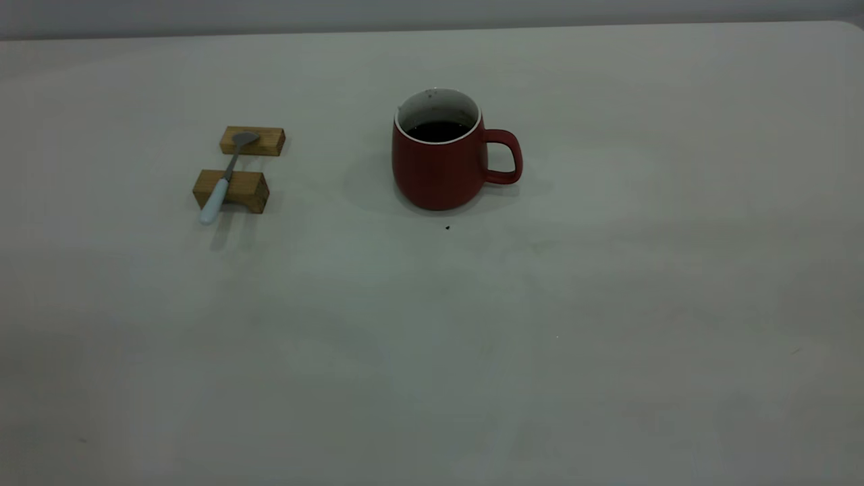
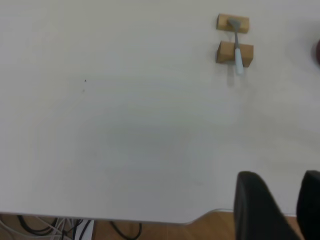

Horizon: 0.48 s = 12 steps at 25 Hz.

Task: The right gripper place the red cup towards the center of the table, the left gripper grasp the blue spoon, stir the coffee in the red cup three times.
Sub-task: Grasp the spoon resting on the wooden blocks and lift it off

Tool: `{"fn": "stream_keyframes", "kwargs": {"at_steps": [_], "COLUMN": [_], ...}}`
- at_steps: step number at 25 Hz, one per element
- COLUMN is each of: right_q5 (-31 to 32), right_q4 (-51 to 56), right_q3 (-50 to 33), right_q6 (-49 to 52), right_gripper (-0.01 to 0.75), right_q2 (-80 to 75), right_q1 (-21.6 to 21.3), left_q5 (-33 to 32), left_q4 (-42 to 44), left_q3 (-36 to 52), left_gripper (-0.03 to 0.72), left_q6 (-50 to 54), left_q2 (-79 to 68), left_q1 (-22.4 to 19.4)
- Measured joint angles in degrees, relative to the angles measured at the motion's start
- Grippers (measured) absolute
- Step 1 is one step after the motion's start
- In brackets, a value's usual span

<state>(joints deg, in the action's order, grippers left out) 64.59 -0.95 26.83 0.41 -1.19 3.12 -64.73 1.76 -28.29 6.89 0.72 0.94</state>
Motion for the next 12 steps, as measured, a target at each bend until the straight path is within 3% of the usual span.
{"fn": "stream_keyframes", "kwargs": {"at_steps": [7, 12], "right_q5": [0.0, 0.0], "right_q4": [0.0, 0.0], "right_q3": [0.0, 0.0], "right_q6": [0.0, 0.0], "right_gripper": [0.552, 0.552], "right_q2": [0.0, 0.0], "right_q1": [0.0, 0.0], "left_q5": [4.5, 10.1], "left_q4": [0.0, 0.1], "left_q3": [-1.3, -1.6], "left_gripper": [0.591, 0.618], "left_q6": [0.0, -0.1], "left_q2": [-10.1, -23.9], "left_q1": [0.0, 0.0]}}
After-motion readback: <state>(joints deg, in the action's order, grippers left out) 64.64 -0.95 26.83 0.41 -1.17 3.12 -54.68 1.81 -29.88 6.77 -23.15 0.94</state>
